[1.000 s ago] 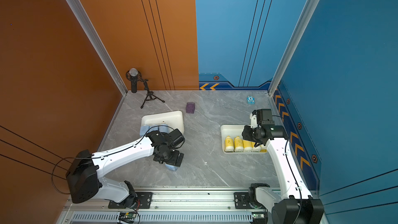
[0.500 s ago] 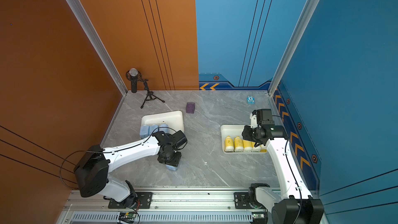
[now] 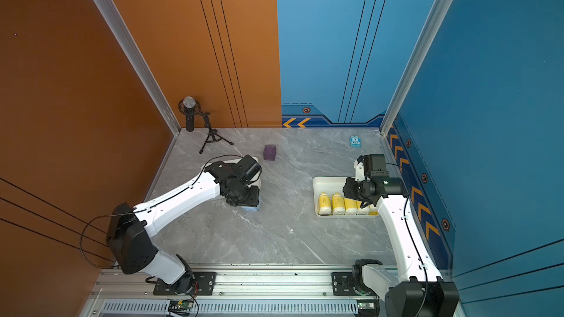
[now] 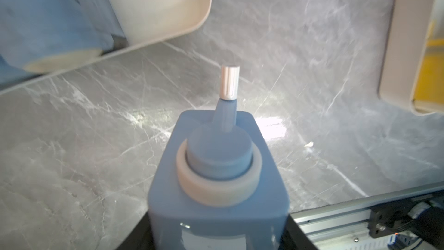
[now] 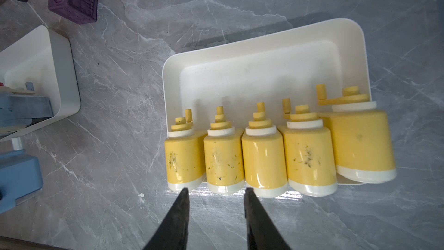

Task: Place the pencil sharpeners by color into the storage box
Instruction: Pick up the pencil sharpener from the center of the board.

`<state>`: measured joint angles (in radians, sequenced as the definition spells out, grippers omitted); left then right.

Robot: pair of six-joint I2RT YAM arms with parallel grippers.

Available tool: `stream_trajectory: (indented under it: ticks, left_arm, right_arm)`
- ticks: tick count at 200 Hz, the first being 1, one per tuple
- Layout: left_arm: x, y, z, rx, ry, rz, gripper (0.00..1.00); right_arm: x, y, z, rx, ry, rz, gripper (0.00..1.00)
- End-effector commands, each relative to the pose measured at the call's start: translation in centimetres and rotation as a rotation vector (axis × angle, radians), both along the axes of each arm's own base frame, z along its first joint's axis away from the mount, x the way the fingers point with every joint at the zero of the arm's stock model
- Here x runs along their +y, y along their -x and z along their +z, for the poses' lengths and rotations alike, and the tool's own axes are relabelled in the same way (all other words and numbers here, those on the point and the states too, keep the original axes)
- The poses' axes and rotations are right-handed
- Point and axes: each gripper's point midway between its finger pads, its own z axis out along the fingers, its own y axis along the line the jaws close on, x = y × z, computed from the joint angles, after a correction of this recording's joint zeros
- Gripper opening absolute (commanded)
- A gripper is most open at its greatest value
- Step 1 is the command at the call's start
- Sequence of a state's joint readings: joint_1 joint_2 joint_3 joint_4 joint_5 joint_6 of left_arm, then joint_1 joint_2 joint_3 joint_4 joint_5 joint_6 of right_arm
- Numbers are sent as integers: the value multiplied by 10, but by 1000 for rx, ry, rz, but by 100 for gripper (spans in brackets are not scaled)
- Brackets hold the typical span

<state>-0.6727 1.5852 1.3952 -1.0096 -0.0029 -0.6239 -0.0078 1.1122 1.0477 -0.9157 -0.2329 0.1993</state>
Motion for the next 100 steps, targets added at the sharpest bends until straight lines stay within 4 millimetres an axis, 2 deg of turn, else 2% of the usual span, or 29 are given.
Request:
stream_trajectory:
  ticks: [1, 19, 57, 100]
  left_arm:
    - [14, -24, 14, -16, -40, 11, 41]
    - [13, -48, 20, -31, -36, 24, 41]
    - [21, -87, 17, -29, -38, 76, 41]
    - [29, -111, 6, -22, -62, 112, 40]
  right_arm:
    - [0, 5, -5, 21, -7, 0, 39]
    - [0, 5, -6, 23, -8, -2, 39]
    - [0, 8, -9, 26, -8, -6, 39]
    - [2, 7, -9, 27, -15, 1, 39]
